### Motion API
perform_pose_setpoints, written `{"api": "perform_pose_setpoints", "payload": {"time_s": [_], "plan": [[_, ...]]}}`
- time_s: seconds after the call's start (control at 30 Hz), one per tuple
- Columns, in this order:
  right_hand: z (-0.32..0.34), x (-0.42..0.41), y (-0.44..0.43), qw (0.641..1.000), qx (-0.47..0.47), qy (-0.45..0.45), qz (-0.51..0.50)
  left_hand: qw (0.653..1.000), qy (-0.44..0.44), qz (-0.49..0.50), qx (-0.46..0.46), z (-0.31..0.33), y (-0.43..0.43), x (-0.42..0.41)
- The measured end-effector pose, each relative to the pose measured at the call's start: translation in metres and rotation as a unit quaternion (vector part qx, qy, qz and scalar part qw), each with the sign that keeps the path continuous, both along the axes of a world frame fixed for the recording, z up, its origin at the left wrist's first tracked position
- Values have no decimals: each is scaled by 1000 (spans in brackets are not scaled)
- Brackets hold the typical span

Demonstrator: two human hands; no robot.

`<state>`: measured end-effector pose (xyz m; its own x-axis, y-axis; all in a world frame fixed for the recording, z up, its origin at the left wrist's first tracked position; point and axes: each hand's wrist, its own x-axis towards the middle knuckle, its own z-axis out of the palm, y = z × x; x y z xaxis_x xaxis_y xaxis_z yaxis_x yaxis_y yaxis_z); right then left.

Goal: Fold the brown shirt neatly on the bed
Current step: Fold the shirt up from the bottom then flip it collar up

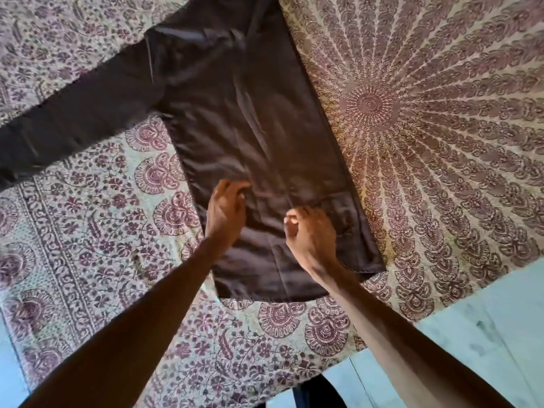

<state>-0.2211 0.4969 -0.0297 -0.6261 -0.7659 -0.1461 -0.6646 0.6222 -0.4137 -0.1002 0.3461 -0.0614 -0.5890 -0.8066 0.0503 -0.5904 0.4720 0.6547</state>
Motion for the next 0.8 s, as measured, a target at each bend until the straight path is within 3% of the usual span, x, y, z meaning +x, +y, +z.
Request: {"api": "perform_pose_setpoints", "payload": {"time_s": [0.1, 0.37, 0.53, 0.8], "plan": [[1, 24, -54, 998, 11, -41, 43, 998, -10, 70, -4, 3, -58, 11], [-20, 77, -222, 997, 10, -43, 69, 986, -54, 154, 29, -3, -238, 32], [-28, 92, -288, 998, 24, 5, 63, 990, -86, 106, 22, -1, -301, 38], [-41, 79, -344, 995, 3, 67, 70, 982, -145, 118, -17, -20, -367, 17]]}}
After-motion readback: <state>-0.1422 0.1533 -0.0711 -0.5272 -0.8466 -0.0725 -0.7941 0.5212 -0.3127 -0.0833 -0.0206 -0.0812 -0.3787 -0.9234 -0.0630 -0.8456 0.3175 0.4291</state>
